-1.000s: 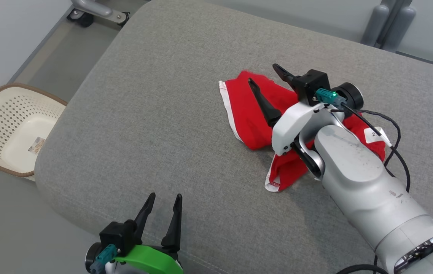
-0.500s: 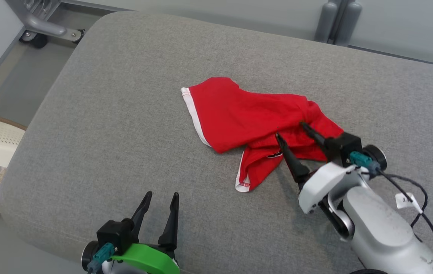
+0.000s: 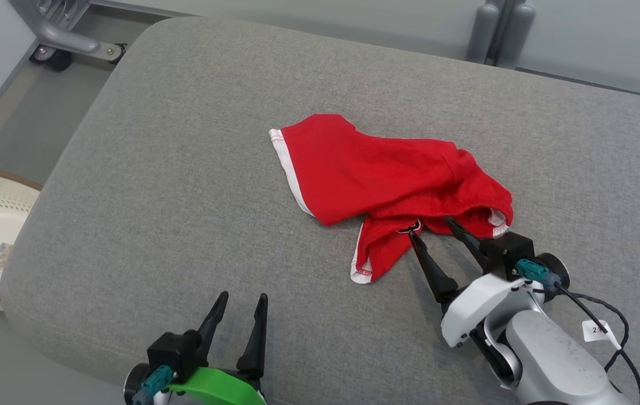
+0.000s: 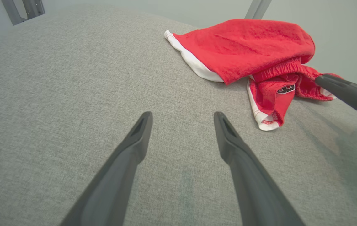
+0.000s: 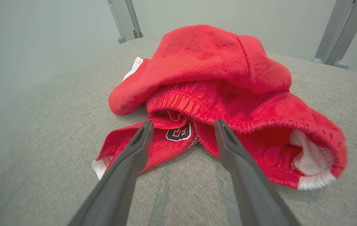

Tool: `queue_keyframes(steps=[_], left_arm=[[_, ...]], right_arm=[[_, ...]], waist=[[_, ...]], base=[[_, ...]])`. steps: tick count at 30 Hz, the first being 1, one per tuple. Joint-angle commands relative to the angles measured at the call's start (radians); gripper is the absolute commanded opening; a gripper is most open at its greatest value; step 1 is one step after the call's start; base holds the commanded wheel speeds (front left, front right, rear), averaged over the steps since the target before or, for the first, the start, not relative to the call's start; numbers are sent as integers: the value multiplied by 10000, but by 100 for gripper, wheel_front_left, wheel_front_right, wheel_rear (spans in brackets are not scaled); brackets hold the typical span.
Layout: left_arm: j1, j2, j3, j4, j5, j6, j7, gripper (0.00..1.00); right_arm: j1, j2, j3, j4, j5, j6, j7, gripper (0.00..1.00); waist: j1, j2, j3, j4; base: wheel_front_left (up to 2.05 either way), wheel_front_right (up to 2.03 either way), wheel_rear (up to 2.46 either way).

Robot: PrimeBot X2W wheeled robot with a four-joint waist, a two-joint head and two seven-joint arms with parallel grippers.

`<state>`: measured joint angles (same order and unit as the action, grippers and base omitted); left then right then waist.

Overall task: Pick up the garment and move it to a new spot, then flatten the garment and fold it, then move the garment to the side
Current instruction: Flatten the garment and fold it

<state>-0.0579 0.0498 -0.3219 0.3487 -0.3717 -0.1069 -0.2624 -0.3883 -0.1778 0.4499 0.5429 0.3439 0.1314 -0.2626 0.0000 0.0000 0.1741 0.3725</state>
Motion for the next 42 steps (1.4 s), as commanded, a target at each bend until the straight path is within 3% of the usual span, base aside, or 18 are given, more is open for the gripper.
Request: queue_keyframes(steps=[1,18,25,27,29,30,37,42], left_arm=[[-120,22,-6,-1,-32,-45,-25,100],[-263,21,-290,-86,-367,128,-25,100],[-363,20,-427,-68,-389,165,-25,100],[-389,22,-451,-25,-434,180,-25,100],[-410,20,-448,1,-458,186,-25,100],[-415,20,-430,9,-510,201,-25,100],[-247,20,-203,-1,-468,232,-25,100],[-31,22,56,10,-309,160,-25,100]], right_arm=[[-135,80,-53,108,-57,-17,-26,100],[-946,711,-902,872,186,-17,-27,100],[-1124,745,-956,1152,-452,-15,-27,100],[-1215,756,-906,1483,-732,-15,-25,78],[-1336,785,-930,1714,-937,-15,-27,20],[-1377,812,-940,1763,-967,-15,-27,0],[-1544,696,-631,1460,-1042,-15,-27,0],[-1691,-97,-322,323,-454,-17,-29,0]], waist=[[0,0,105,158],[0,0,607,689],[0,0,672,728],[0,0,674,739],[0,0,676,749],[0,0,680,750],[0,0,526,498],[0,0,149,-149]], base=[[0,0,0],[0,0,0],[0,0,0],[0,0,0],[0,0,0],[0,0,0],[0,0,0],[0,0,0]])
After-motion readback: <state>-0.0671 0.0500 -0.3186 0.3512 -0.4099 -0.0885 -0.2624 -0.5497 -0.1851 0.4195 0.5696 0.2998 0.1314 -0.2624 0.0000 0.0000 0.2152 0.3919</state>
